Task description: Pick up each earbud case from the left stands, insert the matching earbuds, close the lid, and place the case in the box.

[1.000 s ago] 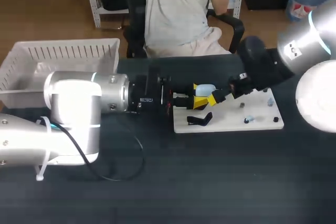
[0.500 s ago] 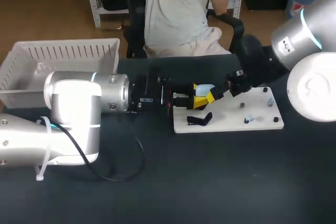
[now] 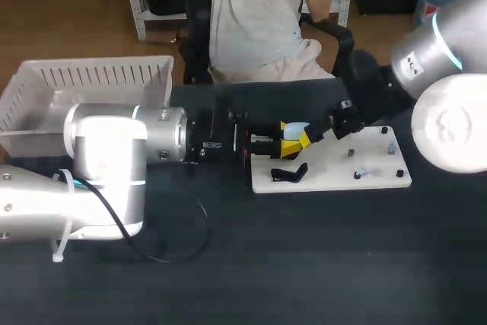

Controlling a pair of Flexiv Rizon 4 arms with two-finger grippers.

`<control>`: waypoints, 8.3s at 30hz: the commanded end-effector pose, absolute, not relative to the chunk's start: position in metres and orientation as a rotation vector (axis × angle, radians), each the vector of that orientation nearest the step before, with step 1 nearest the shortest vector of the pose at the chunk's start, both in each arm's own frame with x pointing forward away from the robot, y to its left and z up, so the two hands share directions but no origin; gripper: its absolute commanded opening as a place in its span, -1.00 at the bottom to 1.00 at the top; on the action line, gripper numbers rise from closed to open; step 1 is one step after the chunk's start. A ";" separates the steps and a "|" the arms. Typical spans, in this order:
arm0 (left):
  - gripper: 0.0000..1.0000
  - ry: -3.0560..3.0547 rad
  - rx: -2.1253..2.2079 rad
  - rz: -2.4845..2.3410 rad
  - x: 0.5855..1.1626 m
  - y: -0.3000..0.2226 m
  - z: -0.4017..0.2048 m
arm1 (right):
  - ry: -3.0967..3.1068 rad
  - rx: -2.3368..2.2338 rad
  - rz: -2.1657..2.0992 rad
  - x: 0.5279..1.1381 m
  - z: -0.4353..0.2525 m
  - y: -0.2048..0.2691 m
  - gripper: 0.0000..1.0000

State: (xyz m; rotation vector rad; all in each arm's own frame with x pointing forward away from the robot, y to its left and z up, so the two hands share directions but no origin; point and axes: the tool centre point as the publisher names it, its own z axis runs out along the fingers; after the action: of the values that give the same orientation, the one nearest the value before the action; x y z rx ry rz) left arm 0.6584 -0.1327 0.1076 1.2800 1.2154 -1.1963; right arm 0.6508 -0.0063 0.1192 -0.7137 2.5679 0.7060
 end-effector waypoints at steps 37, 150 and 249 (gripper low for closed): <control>-1.00 1.217 1.282 -1.195 0.659 -0.134 0.108 | 2.731 -0.560 0.129 0.673 0.158 -0.107 1.00; -1.00 1.217 1.282 -1.195 0.659 -0.134 0.108 | 3.015 -0.145 -0.330 0.709 0.028 -0.162 -0.42; -1.00 1.217 1.282 -1.195 0.659 -0.134 0.108 | 3.076 0.778 -0.111 0.634 0.183 0.018 -1.00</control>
State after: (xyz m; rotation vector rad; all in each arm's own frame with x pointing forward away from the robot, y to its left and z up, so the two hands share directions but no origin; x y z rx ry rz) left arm 0.6590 -0.1331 0.1073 1.2807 1.2152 -1.1966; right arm 0.6358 0.0179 0.1829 0.7771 3.0793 -0.1097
